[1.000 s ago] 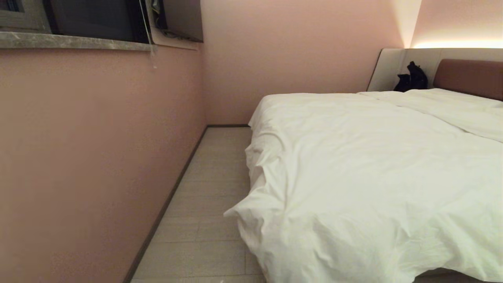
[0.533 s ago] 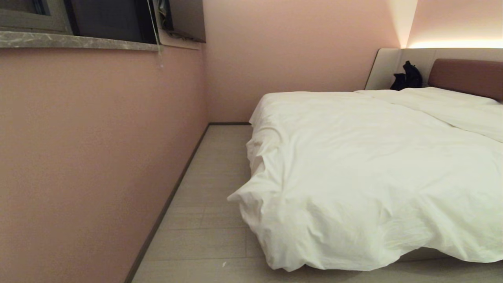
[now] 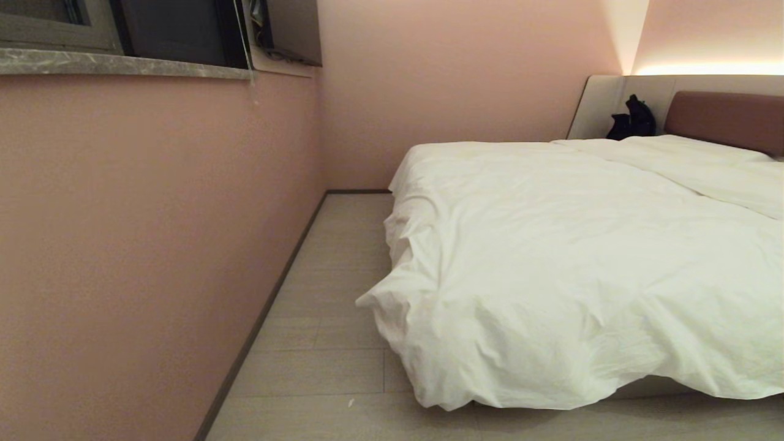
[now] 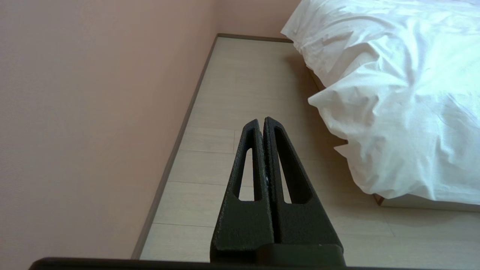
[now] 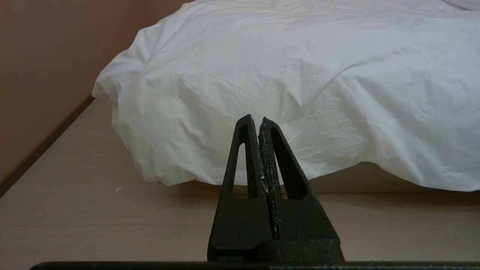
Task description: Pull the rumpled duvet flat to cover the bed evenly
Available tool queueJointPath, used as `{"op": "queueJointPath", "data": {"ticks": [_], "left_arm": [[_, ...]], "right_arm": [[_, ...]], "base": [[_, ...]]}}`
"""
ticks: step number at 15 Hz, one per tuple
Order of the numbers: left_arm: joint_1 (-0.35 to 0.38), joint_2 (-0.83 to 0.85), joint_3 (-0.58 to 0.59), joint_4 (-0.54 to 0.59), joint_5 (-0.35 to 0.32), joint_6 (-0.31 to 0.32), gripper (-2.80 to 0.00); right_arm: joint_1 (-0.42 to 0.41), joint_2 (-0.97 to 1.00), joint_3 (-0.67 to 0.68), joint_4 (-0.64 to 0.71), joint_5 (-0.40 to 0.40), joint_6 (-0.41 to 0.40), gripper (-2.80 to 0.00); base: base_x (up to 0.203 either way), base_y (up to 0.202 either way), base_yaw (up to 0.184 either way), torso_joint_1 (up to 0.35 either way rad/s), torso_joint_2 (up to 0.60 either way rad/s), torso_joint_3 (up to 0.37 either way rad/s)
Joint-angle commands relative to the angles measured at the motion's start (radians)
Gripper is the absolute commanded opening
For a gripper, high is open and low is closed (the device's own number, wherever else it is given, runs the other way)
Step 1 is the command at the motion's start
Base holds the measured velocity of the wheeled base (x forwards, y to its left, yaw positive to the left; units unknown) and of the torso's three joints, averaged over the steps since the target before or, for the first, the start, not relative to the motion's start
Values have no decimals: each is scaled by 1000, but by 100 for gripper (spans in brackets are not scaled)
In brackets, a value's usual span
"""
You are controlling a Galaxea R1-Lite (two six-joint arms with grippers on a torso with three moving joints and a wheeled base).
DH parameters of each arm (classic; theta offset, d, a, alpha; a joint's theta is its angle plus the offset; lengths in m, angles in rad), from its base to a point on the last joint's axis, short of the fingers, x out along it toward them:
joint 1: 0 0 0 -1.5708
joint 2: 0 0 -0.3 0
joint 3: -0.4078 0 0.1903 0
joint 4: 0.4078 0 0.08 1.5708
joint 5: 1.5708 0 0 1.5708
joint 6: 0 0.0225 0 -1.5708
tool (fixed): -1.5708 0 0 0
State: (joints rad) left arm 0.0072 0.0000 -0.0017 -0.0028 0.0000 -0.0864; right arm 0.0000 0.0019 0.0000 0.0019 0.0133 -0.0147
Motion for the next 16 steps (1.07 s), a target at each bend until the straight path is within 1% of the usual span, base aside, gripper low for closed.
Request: {"op": "queueJointPath", "data": {"ticks": [1,16], "left_arm": [[0,0,0,0,0,-1,-280],[0,0,1,0,0,-1,-280]], "right_arm": [[1,0,0,0,0,0,-280],[0,0,0,-2,0,-1,-280]], "base": [[0,0,0,0,0,0],[0,0,0,0,0,0]]}}
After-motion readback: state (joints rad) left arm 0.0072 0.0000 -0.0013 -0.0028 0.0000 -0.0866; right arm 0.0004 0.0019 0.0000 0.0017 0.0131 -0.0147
